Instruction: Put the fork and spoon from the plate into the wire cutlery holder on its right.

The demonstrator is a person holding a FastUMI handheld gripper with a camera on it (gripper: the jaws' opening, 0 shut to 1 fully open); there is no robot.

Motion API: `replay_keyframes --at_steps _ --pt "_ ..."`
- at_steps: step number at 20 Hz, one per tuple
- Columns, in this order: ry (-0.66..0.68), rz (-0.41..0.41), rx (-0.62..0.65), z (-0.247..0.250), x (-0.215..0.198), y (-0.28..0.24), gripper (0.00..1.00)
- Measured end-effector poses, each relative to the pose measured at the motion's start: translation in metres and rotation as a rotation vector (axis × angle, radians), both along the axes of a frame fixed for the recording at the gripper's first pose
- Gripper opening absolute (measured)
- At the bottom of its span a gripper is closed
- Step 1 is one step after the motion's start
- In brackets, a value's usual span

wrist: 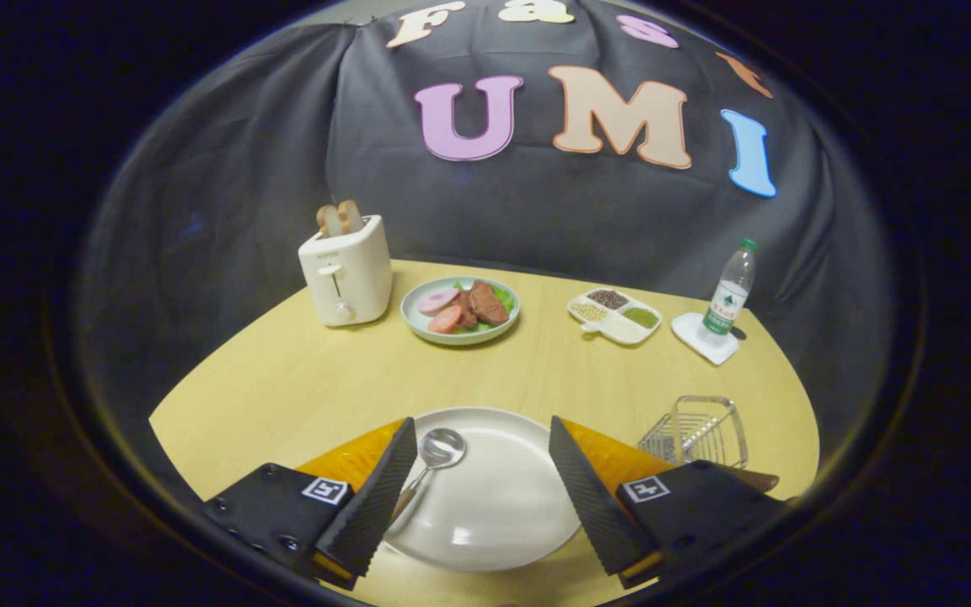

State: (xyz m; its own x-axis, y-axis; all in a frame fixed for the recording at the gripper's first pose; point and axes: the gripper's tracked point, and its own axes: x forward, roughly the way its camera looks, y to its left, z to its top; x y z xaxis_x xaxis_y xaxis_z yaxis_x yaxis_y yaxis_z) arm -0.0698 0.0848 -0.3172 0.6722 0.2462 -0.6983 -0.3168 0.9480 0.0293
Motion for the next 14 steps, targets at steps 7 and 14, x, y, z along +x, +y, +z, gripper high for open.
replay_keyframes --at_steps 7,14 --pt "0.103 0.082 -0.028 -0.037 -0.021 0.025 1.00" --pt "0.197 0.146 -0.103 -0.071 -0.044 0.034 1.00"
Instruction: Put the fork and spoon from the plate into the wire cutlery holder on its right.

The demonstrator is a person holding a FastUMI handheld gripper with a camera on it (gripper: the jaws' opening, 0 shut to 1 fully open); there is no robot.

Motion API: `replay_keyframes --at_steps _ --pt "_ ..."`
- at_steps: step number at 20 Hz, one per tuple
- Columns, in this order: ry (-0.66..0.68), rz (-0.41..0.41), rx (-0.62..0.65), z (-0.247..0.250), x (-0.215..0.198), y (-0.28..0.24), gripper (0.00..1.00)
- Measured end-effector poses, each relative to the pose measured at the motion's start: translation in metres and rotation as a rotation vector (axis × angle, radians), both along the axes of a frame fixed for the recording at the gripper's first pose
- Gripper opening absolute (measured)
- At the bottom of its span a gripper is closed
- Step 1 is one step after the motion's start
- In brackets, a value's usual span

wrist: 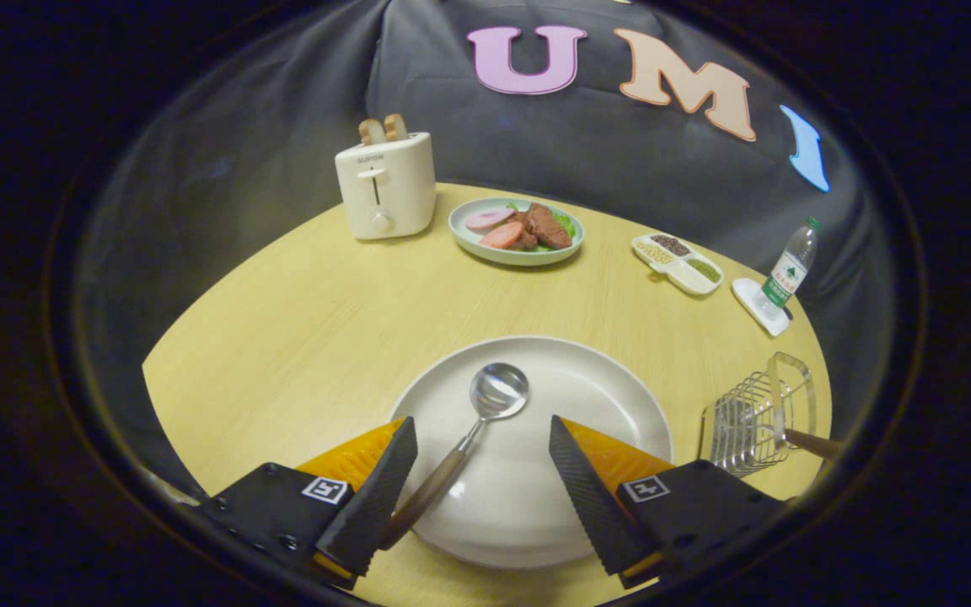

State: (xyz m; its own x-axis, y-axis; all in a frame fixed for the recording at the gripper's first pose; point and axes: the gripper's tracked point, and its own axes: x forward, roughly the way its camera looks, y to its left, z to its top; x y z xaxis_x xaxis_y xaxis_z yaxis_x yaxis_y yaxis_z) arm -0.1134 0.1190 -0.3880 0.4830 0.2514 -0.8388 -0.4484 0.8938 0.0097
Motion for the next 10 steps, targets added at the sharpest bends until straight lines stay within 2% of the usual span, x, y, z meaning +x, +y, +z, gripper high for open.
replay_keyframes --at_steps 2,10 --pt "0.021 0.015 -0.020 -0.007 -0.005 0.001 1.00" --pt "0.106 0.036 -0.096 -0.025 -0.021 -0.010 0.35"
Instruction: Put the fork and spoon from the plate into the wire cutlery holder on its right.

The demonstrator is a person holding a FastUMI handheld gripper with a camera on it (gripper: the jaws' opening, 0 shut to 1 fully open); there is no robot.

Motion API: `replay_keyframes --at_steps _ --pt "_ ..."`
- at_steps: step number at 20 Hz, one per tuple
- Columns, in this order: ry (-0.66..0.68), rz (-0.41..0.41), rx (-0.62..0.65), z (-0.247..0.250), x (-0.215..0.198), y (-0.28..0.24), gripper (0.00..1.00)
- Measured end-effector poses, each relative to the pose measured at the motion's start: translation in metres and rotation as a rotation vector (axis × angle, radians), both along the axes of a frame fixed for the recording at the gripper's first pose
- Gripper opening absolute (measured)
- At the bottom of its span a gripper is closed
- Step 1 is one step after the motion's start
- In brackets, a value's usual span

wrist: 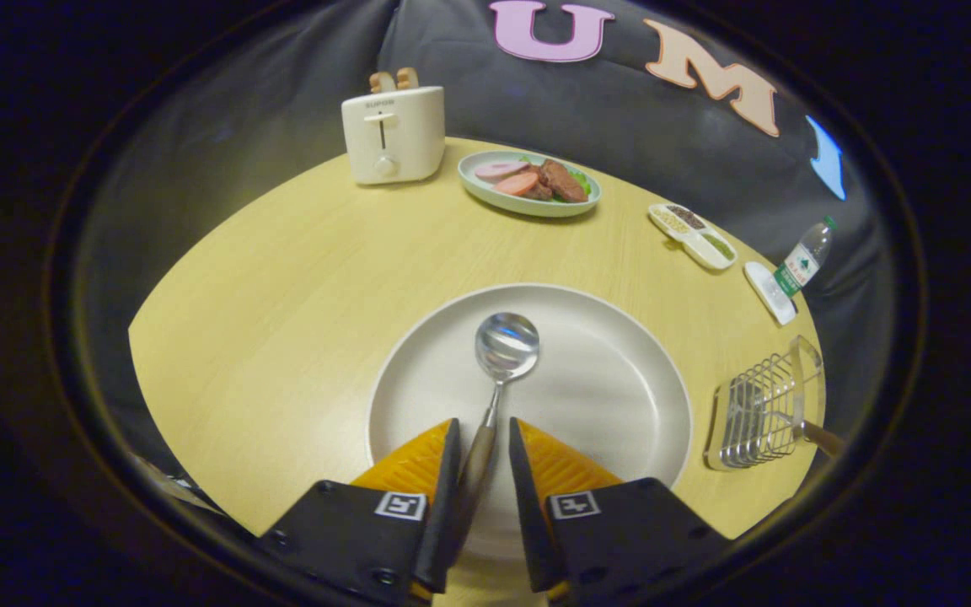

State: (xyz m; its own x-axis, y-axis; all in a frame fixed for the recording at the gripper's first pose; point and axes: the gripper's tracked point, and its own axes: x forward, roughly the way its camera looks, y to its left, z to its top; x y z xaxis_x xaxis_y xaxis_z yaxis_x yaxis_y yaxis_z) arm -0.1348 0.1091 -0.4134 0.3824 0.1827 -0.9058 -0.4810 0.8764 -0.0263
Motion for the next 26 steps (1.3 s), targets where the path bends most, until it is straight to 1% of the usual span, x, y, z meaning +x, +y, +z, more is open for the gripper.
replay_keyframes --at_steps 2,3,4,6,8,9,16,20,26 --pt "0.006 -0.021 -0.017 0.002 0.001 -0.007 0.19" --pt "0.021 -0.026 -0.014 0.001 -0.001 -0.008 0.13" --pt "0.021 -0.030 -0.014 0.000 0.002 -0.008 0.13" --pt "0.049 0.001 0.024 0.001 -0.003 -0.002 0.07" --pt "0.045 0.019 0.002 0.005 -0.002 -0.009 0.06" --pt "0.048 0.013 -0.001 0.010 0.000 -0.012 0.06" --pt "0.022 -0.069 0.026 0.055 0.029 -0.045 0.06" --pt "0.012 -0.114 0.014 0.081 0.043 -0.075 0.06" --pt "-0.026 -0.183 -0.057 0.114 0.066 -0.142 0.06"
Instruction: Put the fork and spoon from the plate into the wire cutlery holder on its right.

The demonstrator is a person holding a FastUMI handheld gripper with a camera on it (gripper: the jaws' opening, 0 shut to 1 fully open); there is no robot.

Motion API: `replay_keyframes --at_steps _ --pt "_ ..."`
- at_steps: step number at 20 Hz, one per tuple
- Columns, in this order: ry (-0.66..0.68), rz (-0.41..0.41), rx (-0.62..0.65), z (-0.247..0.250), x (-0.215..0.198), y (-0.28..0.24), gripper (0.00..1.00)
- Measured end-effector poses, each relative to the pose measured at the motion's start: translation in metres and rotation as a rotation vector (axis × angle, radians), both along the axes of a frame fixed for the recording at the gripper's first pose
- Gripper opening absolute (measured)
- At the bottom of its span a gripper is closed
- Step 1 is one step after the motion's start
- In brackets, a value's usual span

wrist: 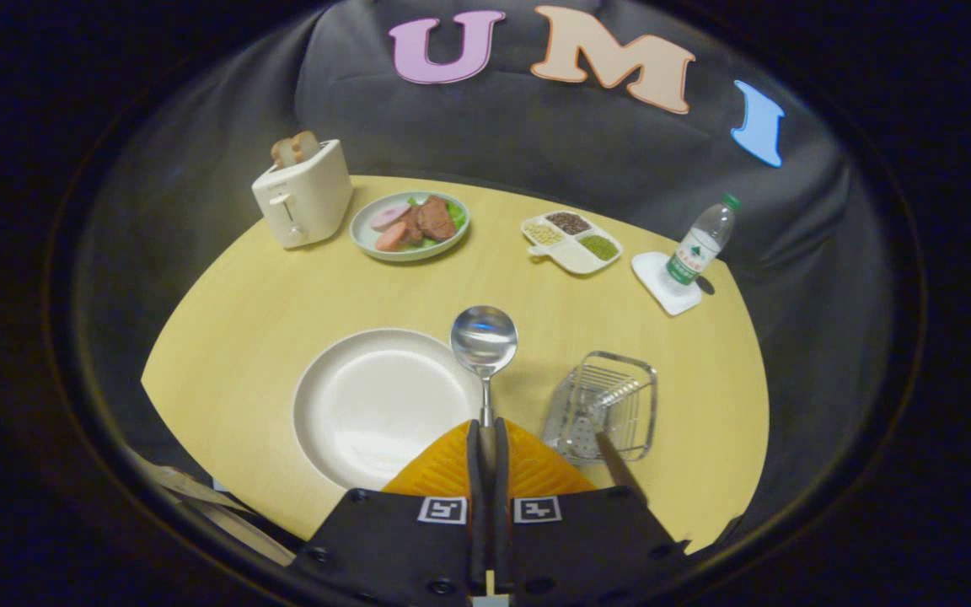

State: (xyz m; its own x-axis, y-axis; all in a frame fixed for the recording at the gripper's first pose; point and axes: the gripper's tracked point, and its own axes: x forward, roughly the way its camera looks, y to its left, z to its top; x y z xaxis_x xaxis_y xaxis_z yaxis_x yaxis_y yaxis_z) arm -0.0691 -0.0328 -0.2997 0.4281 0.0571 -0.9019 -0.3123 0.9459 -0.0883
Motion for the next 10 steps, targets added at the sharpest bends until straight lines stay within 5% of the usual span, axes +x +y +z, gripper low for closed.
replay_keyframes --at_steps 10 --pt "0.084 -0.163 -0.098 0.005 -0.009 -0.078 0.06"
